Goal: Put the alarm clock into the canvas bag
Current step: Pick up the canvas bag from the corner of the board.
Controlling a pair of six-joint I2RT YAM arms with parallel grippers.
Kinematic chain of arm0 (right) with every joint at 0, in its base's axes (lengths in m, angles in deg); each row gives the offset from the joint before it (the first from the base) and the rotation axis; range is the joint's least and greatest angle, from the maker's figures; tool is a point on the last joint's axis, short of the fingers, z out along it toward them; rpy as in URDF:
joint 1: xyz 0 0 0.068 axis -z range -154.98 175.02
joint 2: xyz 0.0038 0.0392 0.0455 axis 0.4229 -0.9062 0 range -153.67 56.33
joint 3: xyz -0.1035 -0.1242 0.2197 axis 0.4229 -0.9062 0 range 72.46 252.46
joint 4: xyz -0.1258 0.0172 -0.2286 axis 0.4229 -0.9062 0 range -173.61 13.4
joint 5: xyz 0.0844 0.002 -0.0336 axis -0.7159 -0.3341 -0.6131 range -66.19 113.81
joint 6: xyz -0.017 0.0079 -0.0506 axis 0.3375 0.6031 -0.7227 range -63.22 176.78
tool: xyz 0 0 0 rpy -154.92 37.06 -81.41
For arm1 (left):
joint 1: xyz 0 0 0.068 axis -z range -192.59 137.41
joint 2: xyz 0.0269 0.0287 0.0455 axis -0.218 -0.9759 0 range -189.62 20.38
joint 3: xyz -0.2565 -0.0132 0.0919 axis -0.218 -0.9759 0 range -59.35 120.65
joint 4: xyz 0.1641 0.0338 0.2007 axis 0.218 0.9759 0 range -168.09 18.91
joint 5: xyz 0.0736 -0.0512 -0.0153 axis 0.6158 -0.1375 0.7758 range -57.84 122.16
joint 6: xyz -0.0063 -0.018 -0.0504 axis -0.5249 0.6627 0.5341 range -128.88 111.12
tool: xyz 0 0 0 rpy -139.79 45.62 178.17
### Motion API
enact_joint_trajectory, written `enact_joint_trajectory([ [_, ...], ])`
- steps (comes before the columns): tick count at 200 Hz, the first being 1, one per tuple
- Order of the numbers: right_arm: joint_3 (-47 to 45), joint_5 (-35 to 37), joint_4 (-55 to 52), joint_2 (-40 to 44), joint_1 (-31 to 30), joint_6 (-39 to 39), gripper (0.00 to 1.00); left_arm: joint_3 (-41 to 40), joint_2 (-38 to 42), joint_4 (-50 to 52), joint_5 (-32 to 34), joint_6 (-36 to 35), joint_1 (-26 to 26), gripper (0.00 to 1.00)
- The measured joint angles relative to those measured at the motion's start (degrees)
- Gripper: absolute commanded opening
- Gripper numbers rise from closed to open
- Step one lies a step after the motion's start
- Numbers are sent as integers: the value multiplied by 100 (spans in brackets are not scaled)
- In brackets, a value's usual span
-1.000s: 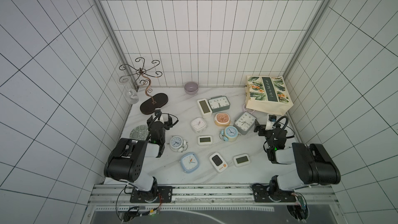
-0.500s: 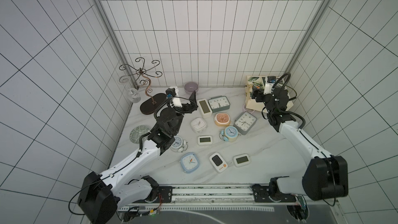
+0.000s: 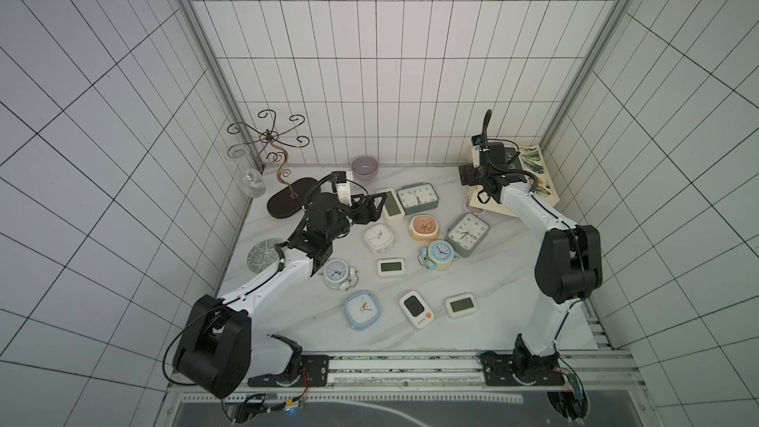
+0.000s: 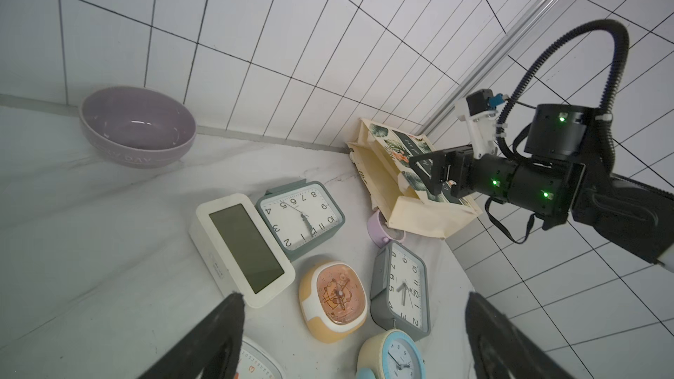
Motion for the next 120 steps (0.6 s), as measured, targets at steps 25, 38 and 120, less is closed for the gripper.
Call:
enact_joint_trajectory([
  [25, 634, 240, -216, -542, -24, -136, 90, -22, -245, -153, -393, 177, 0, 90],
  [38, 905, 356, -315, -798, -24, -208, 89, -22, -293, -173, -490, 203, 7, 90],
  [120, 2332, 1408, -640, -2328, -79, -863, 87, -22, -374, -111, -586, 120, 7, 90],
])
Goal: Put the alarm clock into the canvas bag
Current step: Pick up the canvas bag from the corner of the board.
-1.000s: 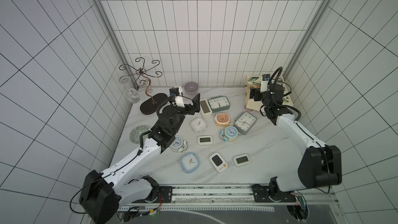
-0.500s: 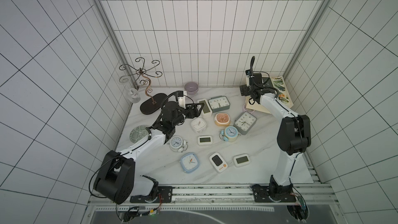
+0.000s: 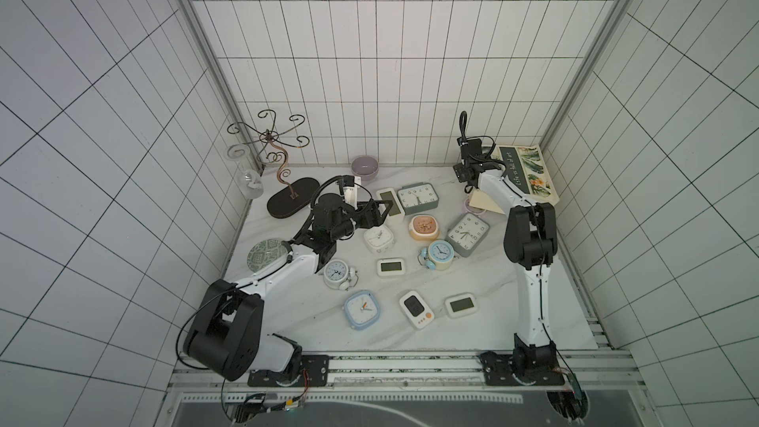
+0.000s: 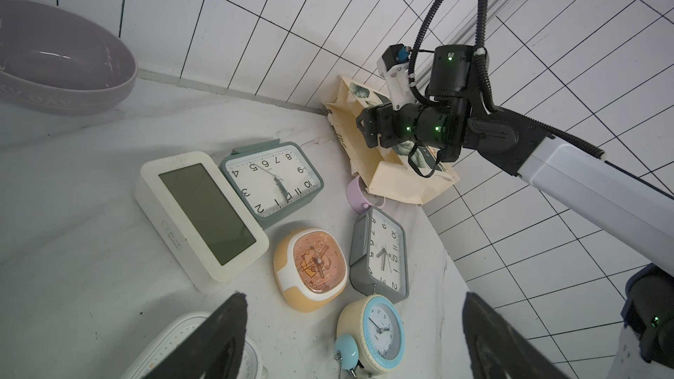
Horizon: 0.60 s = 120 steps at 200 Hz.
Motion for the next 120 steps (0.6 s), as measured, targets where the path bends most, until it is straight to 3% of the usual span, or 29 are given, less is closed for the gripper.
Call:
enact_joint_trajectory([
  [50, 66, 385, 48, -129, 4, -492, 77, 0, -17, 61, -2, -52, -4, 90],
  [120, 138, 404, 186, -162, 17, -730, 63, 0, -157, 68, -22, -44, -42, 89],
])
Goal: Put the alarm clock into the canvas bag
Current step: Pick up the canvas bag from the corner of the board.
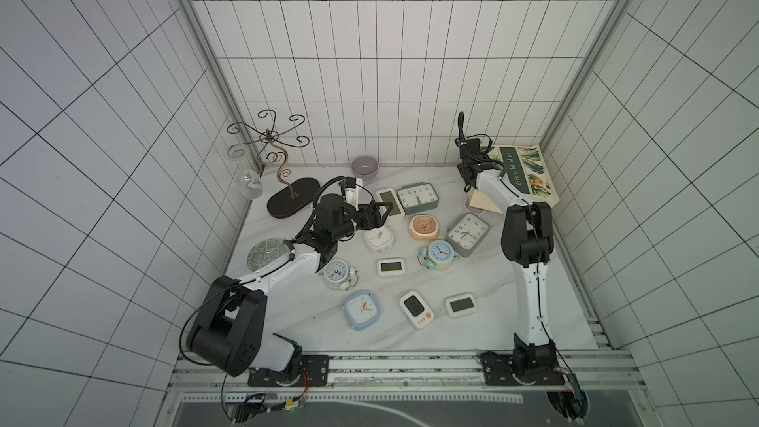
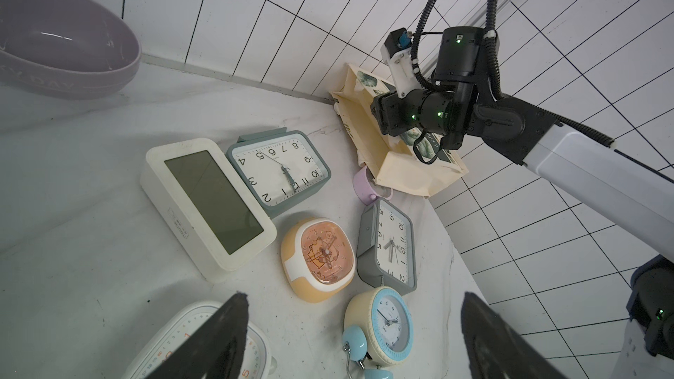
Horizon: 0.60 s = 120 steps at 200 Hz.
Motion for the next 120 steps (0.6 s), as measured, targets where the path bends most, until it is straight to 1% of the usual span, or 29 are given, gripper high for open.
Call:
enact_joint_trajectory([
  [18, 0, -2, 9, -52, 11, -17, 56, 0, -20, -2, -11, 9, -37, 89],
  [34, 2, 0, 13, -120, 39, -11, 53, 0, -22, -2, -13, 11, -55, 89],
  [56, 2, 2, 4, -216, 44, -24, 41, 0, -28, -4, -15, 17, -59, 88],
  [86, 2, 44, -2, -247, 68, -46, 29, 0, -98, -7, -57, 57, -59, 87],
  [103, 2, 87, 20, -247, 76, -39, 20, 0, -129, -4, -83, 76, -59, 87],
  [114, 2, 105, 20, -247, 76, -26, 13, 0, -133, -4, -101, 87, -59, 87],
  [120, 2, 114, 31, -245, 76, -33, 5, 0, -133, -9, -107, 92, -59, 86],
])
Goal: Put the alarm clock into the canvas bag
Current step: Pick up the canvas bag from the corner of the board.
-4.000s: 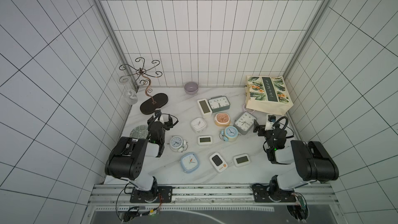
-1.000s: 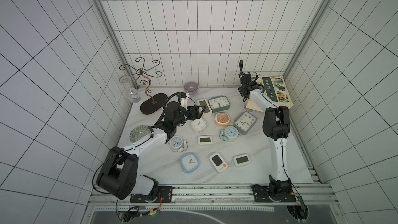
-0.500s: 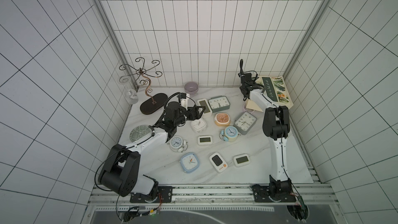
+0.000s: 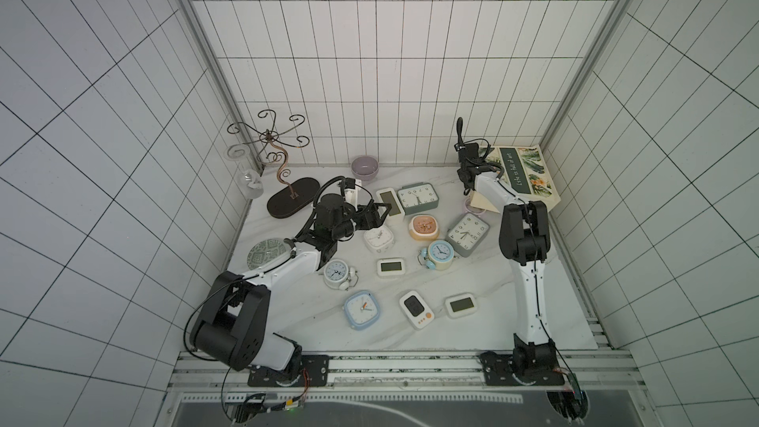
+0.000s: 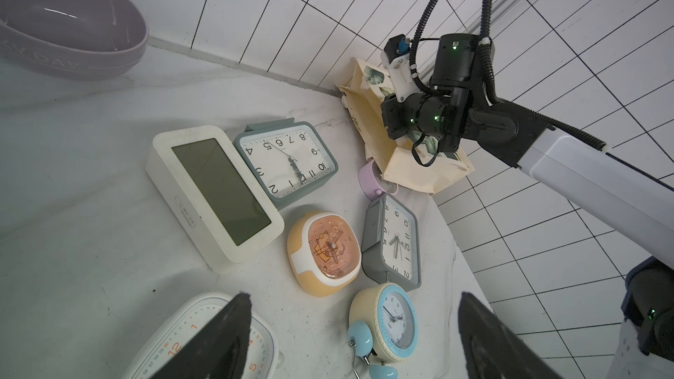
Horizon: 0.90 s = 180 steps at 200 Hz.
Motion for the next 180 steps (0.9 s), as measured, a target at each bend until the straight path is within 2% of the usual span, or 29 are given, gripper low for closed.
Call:
enact_joint_trajectory([
  [5, 0, 4, 7, 7, -2, -24, 0, 0, 0, -2, -9, 2, 0, 86],
  [47, -17, 26, 2, 431, -7, 26, 0, 0, 0, 2, -37, 2, 0, 85],
  [68, -98, -28, 13, 1064, -4, 87, 0, 0, 0, 4, -55, 2, 0, 85],
  [99, -621, -216, 267, 2430, 7, 214, 0, 0, 0, 4, -59, 2, 2, 84],
  [138, -1106, -1073, 610, 3622, 374, 719, 0, 0, 0, 9, -76, 0, 28, 84],
  [180, -1681, -1917, 568, 4378, 1054, 1362, 0, 0, 0, 13, -76, -4, 74, 84],
])
